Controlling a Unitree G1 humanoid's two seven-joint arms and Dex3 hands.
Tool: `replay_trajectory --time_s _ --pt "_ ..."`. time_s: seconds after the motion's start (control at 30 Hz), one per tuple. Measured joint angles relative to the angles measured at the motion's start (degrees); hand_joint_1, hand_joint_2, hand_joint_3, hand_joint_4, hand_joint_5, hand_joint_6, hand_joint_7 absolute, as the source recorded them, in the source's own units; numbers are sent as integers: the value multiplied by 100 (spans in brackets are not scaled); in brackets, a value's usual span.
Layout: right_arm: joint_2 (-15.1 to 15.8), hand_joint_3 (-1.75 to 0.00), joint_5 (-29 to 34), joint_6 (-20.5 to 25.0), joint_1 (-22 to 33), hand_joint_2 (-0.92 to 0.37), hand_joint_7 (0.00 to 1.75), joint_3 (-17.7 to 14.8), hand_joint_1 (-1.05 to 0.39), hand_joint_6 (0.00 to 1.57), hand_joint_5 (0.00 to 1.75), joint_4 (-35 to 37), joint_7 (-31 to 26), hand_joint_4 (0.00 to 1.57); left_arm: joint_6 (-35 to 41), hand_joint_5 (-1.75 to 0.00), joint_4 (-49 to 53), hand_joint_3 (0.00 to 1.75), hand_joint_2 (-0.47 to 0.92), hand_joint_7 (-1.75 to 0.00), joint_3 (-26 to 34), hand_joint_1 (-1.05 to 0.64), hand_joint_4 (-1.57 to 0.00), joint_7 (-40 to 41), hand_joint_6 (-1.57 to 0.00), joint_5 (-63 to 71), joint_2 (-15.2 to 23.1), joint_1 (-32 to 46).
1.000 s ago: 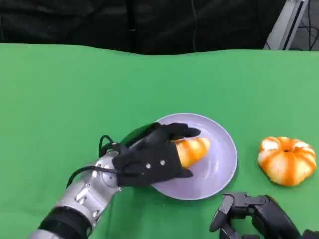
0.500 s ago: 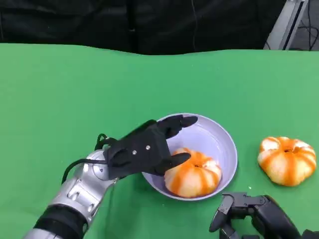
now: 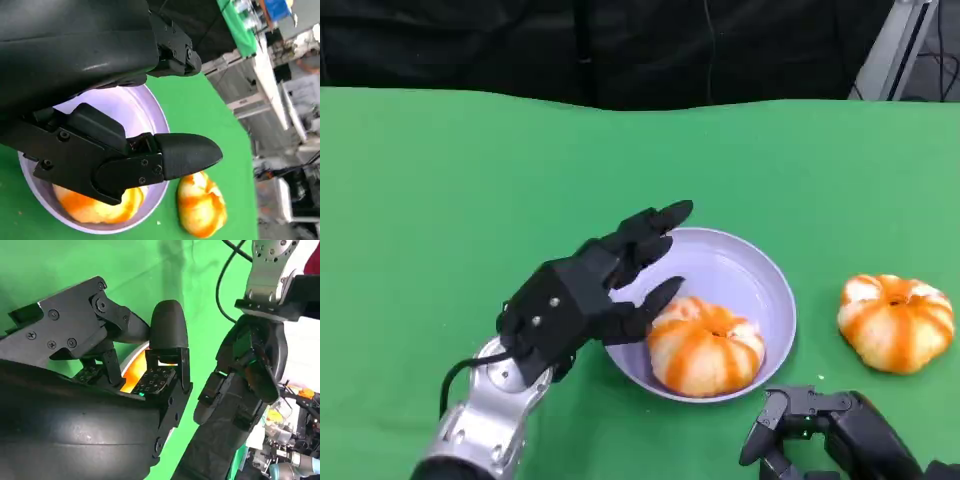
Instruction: Grasp the bread from the table and place it into the plate.
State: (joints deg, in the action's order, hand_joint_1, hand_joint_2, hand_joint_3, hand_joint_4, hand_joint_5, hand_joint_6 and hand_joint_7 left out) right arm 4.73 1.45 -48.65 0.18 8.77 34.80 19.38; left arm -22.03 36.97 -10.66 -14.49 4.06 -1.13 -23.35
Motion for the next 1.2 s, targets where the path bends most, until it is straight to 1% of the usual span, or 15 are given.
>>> replay_trajectory --time_s 0.17,0.23,0.33,0.47,0.6,0.77,1.0,1.2 --pt "2 -96 0 -15 -10 -62 113 1 -13 86 147 9 0 81 -8 -4 -430 71 92 -3 320 -83 -37 -202 -34 -594 -93 356" --pt "2 -96 0 -17 -12 -62 113 1 -13 86 148 11 0 81 2 -4 -554 71 92 -3 395 -83 -37 -255 -34 -733 -110 466" --pt "-1 -95 -1 -17 -20 -62 113 6 -13 86 148 16 6 81 56 -5 -678 70 92 -3 454 -87 -42 -310 -36 -865 -109 581" --pt "0 -95 -9 -25 -27 -62 114 0 -13 85 148 65 8 81 77 -6 -1205 69 92 -3 633 -87 -48 -531 -39 -1284 -113 1112" --pt "-1 -94 -9 -31 -41 -62 115 2 -14 85 149 76 9 80 60 -7 -1290 68 92 -3 846 -86 -53 -682 -41 -1613 -124 1610" --pt "-1 -94 -10 -32 -54 -62 115 2 -14 84 149 105 23 80 66 -6 -1403 66 92 -2 1057 -85 -57 -991 -43 -2152 -228 2078" --pt "0 -93 -16 -34 -59 -63 114 -1 -13 84 148 113 33 80 60 -4 -1616 64 92 -2 1260 -83 -59 -1469 -45 -2615 -266 2647" --pt "0 -93 -15 -41 -63 -63 115 -1 -14 85 148 113 44 80 49 -3 -1695 63 92 -2 1359 -82 -60 -1762 -46 -2715 -269 3048"
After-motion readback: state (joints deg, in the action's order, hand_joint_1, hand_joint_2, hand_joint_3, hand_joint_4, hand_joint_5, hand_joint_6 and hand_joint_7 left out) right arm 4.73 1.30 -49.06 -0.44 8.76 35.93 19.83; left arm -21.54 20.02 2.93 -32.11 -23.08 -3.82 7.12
